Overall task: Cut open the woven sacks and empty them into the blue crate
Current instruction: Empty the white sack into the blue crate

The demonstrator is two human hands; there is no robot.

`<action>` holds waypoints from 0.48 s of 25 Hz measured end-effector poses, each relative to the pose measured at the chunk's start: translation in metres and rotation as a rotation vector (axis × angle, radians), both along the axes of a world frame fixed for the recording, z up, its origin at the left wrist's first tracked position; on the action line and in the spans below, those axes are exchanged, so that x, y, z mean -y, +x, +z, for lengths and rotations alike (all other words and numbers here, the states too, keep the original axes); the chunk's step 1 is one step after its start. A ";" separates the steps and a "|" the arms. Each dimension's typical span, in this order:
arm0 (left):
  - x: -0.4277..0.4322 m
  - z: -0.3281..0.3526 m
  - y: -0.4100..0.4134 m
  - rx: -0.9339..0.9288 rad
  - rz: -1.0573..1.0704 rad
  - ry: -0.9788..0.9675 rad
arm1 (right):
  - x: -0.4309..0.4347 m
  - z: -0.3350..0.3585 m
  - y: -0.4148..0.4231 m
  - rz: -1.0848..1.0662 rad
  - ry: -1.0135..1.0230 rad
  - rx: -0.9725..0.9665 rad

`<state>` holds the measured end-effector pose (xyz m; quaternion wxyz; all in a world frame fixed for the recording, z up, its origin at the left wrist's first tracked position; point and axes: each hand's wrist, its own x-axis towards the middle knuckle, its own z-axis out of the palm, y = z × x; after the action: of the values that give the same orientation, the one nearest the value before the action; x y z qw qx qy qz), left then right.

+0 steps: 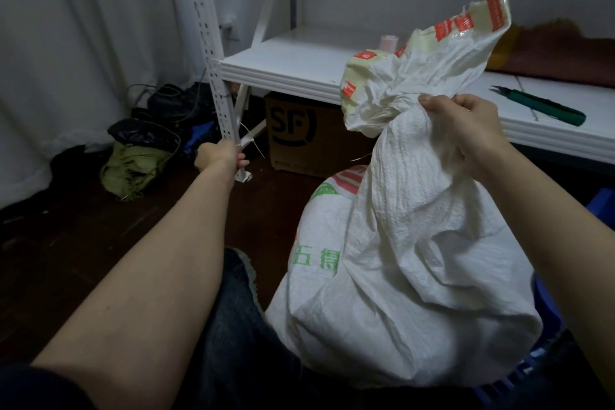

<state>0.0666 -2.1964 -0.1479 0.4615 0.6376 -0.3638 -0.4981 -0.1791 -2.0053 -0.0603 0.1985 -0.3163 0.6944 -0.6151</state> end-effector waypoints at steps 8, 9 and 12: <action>0.002 -0.007 0.017 -0.182 0.105 0.044 | 0.004 -0.004 -0.003 0.024 -0.001 0.020; 0.001 -0.005 0.015 -0.208 0.107 0.027 | 0.004 -0.004 -0.002 0.030 -0.005 0.025; -0.001 -0.001 0.006 -0.194 0.101 0.013 | 0.004 -0.003 -0.002 0.043 -0.018 0.034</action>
<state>0.0722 -2.1955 -0.1485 0.5150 0.6071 -0.2814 -0.5358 -0.1806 -2.0095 -0.0635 0.2206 -0.3224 0.6786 -0.6220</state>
